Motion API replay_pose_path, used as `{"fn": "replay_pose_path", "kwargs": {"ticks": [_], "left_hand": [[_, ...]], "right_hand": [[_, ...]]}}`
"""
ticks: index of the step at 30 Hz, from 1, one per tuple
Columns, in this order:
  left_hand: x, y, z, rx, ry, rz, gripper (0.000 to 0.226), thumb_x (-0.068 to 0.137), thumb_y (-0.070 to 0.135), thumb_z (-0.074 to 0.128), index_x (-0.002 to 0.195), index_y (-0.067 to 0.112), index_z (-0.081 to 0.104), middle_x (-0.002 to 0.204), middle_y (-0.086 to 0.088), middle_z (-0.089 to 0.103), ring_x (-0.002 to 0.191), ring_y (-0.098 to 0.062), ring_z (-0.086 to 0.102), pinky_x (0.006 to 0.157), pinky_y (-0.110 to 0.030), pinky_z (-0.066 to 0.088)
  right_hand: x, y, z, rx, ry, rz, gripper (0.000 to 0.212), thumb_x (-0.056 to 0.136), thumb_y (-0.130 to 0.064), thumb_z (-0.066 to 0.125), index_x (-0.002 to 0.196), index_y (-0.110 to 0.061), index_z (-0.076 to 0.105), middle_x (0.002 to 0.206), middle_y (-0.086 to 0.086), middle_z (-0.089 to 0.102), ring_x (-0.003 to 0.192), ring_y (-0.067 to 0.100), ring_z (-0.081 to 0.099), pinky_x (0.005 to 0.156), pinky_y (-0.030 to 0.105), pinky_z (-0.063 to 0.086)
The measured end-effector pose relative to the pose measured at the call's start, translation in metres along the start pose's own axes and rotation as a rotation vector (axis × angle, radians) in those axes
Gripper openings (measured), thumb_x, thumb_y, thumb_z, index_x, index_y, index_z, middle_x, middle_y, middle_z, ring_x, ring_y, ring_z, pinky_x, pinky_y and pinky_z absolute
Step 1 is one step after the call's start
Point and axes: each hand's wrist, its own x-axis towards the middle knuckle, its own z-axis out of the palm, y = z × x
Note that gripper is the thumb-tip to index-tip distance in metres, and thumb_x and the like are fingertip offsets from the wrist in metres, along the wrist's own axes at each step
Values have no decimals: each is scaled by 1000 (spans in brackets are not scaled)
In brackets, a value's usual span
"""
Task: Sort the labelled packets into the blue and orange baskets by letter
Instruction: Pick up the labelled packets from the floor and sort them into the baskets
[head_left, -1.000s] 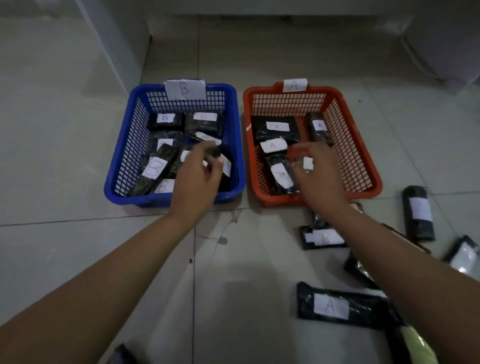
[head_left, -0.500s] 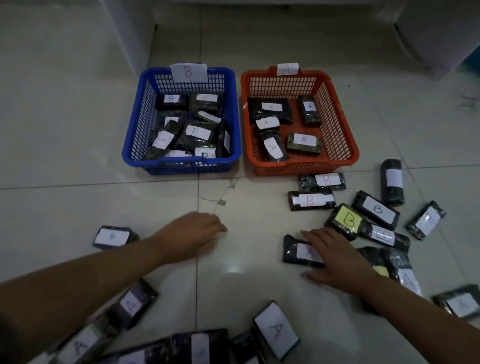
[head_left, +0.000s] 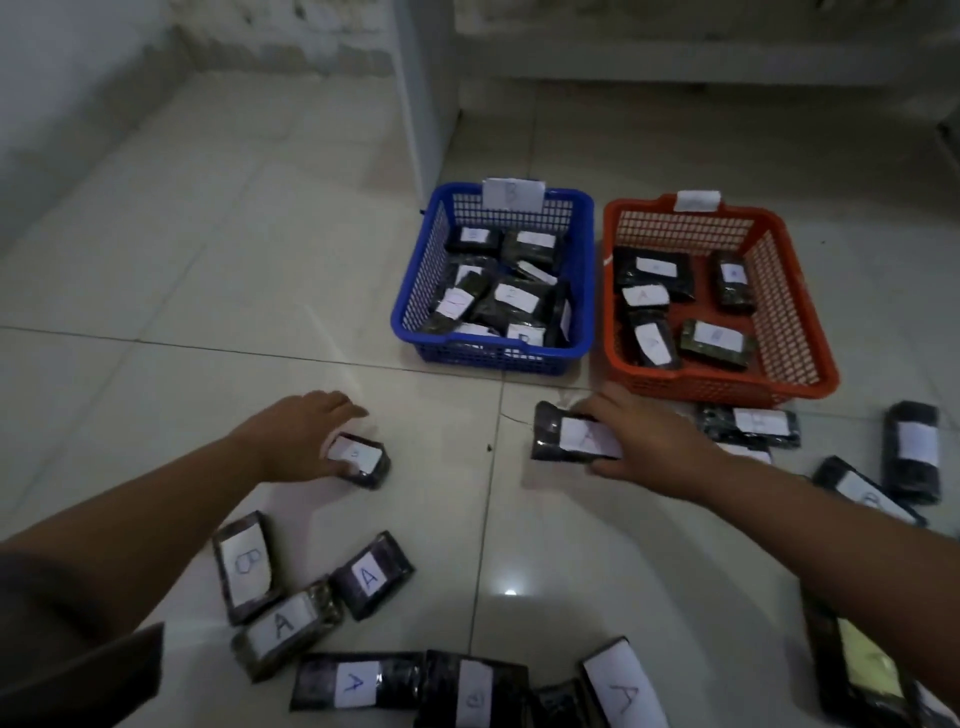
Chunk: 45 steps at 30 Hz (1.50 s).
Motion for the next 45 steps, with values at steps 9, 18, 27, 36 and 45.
{"fn": "replay_pose_path", "kwargs": {"ticks": [9,18,27,36,45], "left_hand": [[15,18,14,-191,-167,-102,48,79,37,67,122,25,48,123,2,54,108,-16,52,85,-27,40],[82,59,-99,-697,-102,18,38,79,33,72,113,29,53,105,7,59,93,-9,57,77,-20,45],[166,74,-90,-616,443,-120,65,71,22,81,130,22,54,113,-6,54,102,-17,46,80,-24,35],[185,70,-63,-689,276,-85,44,81,35,69,122,20,62,114,0,62,95,-11,52,75,-19,36],[188,79,-64,-863,292,-278,55,79,11,73,130,13,52,115,-10,60,100,-20,56,83,-23,40]], "right_hand": [[73,-28,-42,-287,-80,-25,64,77,-36,72,133,-26,43,127,-2,46,115,20,47,88,33,37],[40,64,-37,-182,298,470,62,78,-30,69,134,-29,43,132,-4,47,123,21,43,104,46,22],[11,145,-14,-140,516,847,62,77,-15,69,134,-24,48,135,1,49,128,26,39,107,54,17],[36,176,0,286,253,928,43,68,-13,80,102,-20,54,114,5,58,95,21,52,84,34,43],[36,173,-3,258,234,933,41,74,-29,77,110,-15,63,121,12,59,105,27,56,88,33,42]]}}
